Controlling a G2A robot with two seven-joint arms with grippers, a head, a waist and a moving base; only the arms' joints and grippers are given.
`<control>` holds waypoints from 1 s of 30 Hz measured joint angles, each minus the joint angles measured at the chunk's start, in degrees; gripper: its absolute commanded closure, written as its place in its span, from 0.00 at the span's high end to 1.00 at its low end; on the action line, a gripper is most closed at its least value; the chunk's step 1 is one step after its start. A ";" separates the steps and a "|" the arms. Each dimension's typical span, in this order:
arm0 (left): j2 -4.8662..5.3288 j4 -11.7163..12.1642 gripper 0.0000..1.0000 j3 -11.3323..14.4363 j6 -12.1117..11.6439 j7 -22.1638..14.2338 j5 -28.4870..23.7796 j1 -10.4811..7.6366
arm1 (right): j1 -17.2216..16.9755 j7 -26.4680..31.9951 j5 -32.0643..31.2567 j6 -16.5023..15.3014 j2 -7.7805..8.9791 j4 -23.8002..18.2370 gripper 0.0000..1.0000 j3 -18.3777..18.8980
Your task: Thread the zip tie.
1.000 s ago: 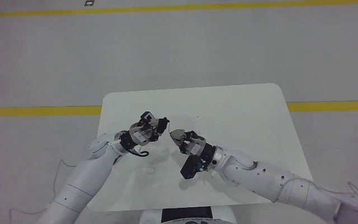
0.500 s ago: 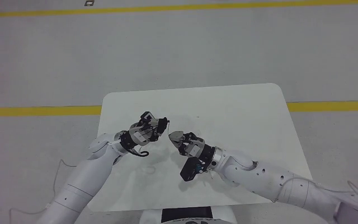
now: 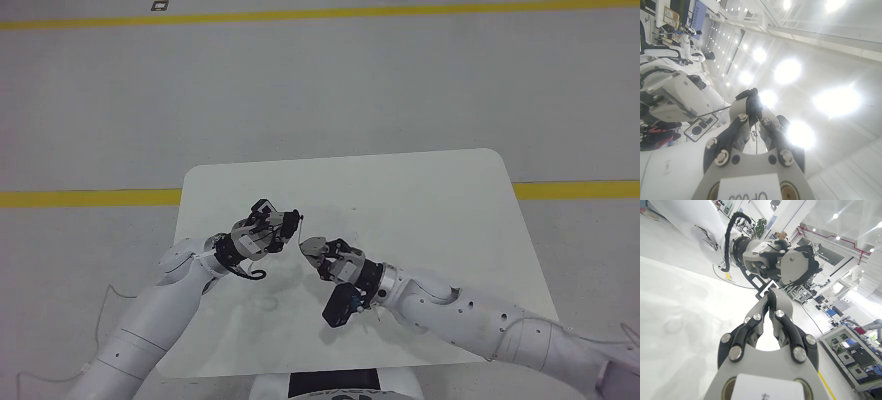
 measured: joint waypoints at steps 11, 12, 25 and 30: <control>0.00 0.00 0.00 0.00 0.00 0.00 0.00 0.00 | 0.27 -0.59 0.00 -2.94 -0.29 0.17 0.00 0.00; 0.00 0.00 0.00 0.00 0.00 0.00 0.00 0.00 | 0.30 -0.63 0.00 -3.17 -0.32 0.16 0.00 0.00; 0.00 0.00 0.00 0.00 0.00 0.00 0.00 0.00 | 0.60 -0.87 0.00 -5.34 -0.65 0.32 0.00 0.00; 0.00 0.00 0.00 0.00 0.00 0.00 0.00 0.00 | 0.71 -0.98 0.00 -6.81 -0.77 0.38 0.00 0.00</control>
